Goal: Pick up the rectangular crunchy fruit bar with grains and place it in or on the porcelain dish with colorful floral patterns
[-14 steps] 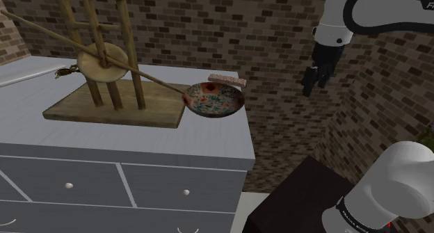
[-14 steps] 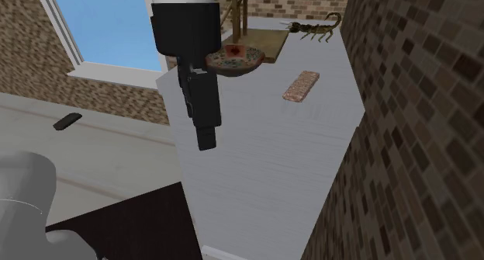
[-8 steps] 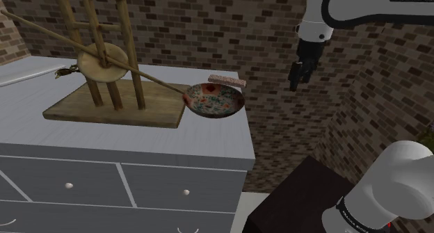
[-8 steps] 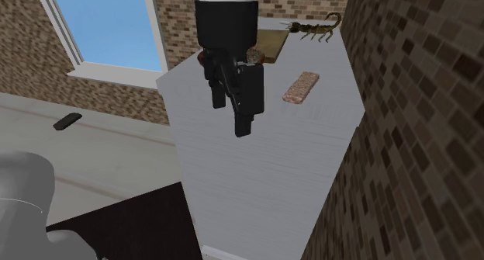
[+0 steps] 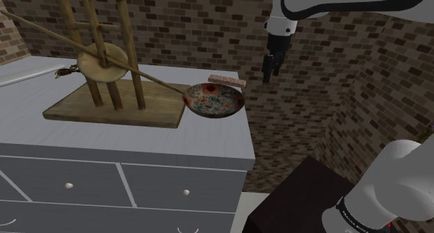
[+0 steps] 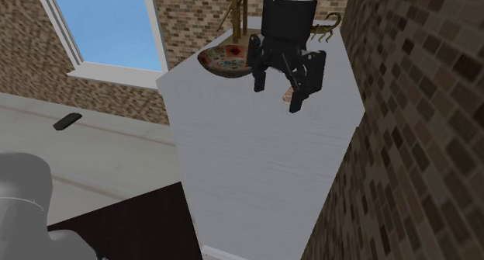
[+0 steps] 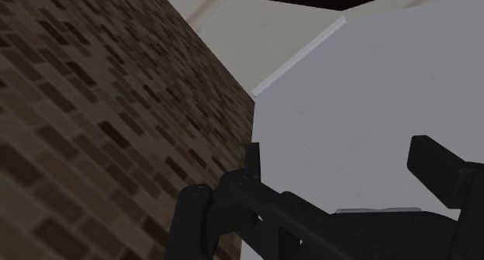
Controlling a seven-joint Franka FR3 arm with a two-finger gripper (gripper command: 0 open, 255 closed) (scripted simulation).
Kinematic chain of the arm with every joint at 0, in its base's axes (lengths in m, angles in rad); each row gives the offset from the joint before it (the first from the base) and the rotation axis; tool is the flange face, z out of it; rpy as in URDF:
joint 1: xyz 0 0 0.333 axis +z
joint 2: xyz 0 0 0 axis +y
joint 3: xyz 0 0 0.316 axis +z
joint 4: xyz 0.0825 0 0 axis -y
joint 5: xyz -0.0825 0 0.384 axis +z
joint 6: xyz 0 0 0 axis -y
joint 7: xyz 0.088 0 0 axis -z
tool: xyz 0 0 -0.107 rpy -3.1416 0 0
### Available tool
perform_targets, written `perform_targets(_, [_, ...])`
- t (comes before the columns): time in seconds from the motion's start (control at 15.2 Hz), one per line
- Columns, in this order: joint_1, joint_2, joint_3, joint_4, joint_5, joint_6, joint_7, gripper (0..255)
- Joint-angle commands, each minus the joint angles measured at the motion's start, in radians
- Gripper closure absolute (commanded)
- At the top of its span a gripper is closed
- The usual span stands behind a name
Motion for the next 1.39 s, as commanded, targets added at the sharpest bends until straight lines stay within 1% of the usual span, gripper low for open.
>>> perform_targets(0.0, [0.015,0.082,0.001,0.083,0.020,-0.005,-0.036,0])
perform_targets(0.4, [0.041,0.320,0.010,0.350,0.077,-0.047,-0.146,0])
perform_targets(0.73, [0.057,0.533,0.031,0.631,0.119,-0.127,-0.221,0])
perform_targets(1.19, [0.058,0.503,0.038,0.495,0.117,-0.020,-0.223,0])
perform_targets(1.32, [0.057,0.501,0.039,0.485,0.117,-0.012,-0.223,0])
